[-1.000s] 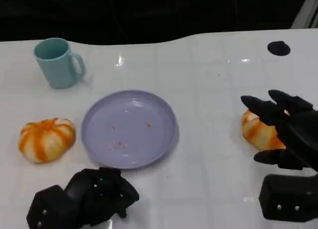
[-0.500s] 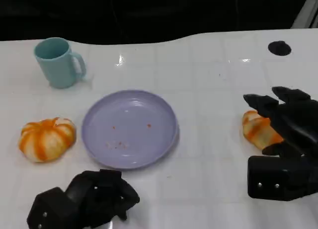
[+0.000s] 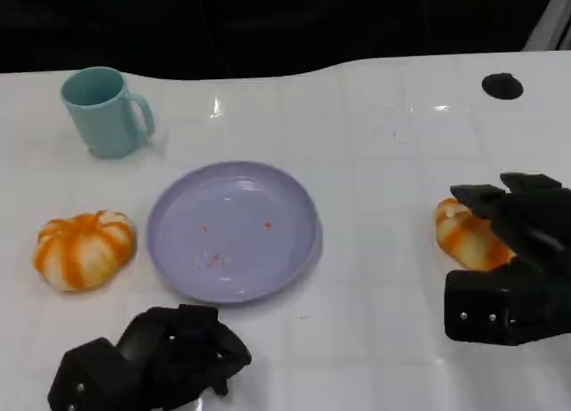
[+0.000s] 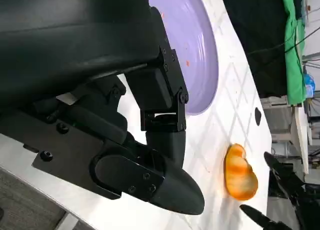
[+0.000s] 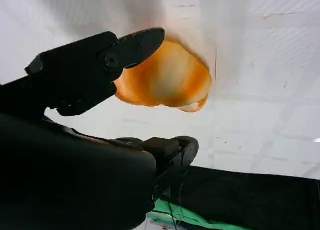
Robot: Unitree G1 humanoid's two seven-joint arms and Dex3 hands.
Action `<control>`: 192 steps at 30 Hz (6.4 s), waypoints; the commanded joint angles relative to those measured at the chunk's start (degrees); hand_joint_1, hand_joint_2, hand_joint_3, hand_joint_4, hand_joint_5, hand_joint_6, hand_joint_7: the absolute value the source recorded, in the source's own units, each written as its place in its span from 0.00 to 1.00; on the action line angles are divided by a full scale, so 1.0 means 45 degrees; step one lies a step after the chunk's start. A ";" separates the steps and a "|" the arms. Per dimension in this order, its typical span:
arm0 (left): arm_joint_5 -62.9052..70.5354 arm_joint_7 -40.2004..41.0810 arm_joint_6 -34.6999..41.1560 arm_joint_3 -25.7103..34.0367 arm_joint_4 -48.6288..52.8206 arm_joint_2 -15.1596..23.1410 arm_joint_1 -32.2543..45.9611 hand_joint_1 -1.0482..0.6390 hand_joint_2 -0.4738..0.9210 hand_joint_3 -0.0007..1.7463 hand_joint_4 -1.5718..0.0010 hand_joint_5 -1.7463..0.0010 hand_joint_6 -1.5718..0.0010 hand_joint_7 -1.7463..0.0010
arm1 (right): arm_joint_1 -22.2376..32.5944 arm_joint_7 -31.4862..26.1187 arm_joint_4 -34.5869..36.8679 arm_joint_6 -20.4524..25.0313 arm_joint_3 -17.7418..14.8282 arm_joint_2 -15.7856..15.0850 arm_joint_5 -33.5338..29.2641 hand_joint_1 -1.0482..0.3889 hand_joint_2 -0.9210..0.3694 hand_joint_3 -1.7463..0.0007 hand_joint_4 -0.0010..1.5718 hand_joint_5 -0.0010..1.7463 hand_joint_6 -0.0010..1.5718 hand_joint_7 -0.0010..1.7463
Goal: Grasp the bread from the table and place it into the plate.
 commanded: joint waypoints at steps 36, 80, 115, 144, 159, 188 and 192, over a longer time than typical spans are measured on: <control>0.0017 0.0111 0.0049 0.0006 -0.0216 0.0075 0.0197 0.03 0.99 0.00 0.38 0.17 0.23 0.56 | -0.2885 -0.6894 0.7929 -0.2899 0.1155 0.1101 0.1334 0.64 0.00 0.96 0.51 1.00 0.46 0.78; -0.0067 0.0126 0.0003 0.0035 0.0336 -0.0012 -0.0099 0.02 0.98 0.00 0.38 0.17 0.22 0.55 | -0.2754 -0.5676 0.3415 -0.5296 0.1347 0.4251 0.2582 0.70 0.53 0.22 0.62 1.00 0.50 0.94; -0.0042 0.0132 -0.0185 -0.0107 0.0222 -0.0193 0.0169 0.02 0.97 0.00 0.37 0.17 0.22 0.57 | -0.4648 -0.2984 0.6689 -0.5113 0.2610 0.5444 0.2618 0.30 0.00 0.90 0.03 0.07 0.13 0.00; -0.0048 0.0174 -0.0134 -0.0120 -0.0103 -0.0198 0.0357 0.03 0.97 0.00 0.38 0.17 0.21 0.57 | 0.1427 -0.2777 -0.0470 -0.8861 -0.0152 0.2163 0.4857 0.49 0.02 0.99 0.31 0.39 0.44 0.10; 0.0162 0.0354 -0.0066 -0.0189 -0.0225 -0.0274 0.0314 0.02 0.98 0.00 0.38 0.17 0.22 0.56 | 0.3835 -0.3416 -0.0202 -1.0790 -0.1861 0.1226 0.5342 0.57 0.35 0.37 0.52 0.89 0.56 0.56; -0.0061 0.0211 0.0026 0.0012 0.0079 0.0052 0.0042 0.02 0.98 0.00 0.38 0.17 0.22 0.56 | 0.4824 -0.4865 0.1305 -1.1088 -0.1950 0.1912 0.4307 0.51 0.32 0.38 0.52 1.00 0.43 0.86; -0.0084 0.0169 -0.0080 0.0068 0.0259 0.0113 -0.0049 0.02 0.98 0.00 0.38 0.17 0.22 0.56 | 0.4706 -0.4990 0.1466 -1.1003 -0.1888 0.1961 0.4216 0.51 0.33 0.37 0.53 1.00 0.43 0.86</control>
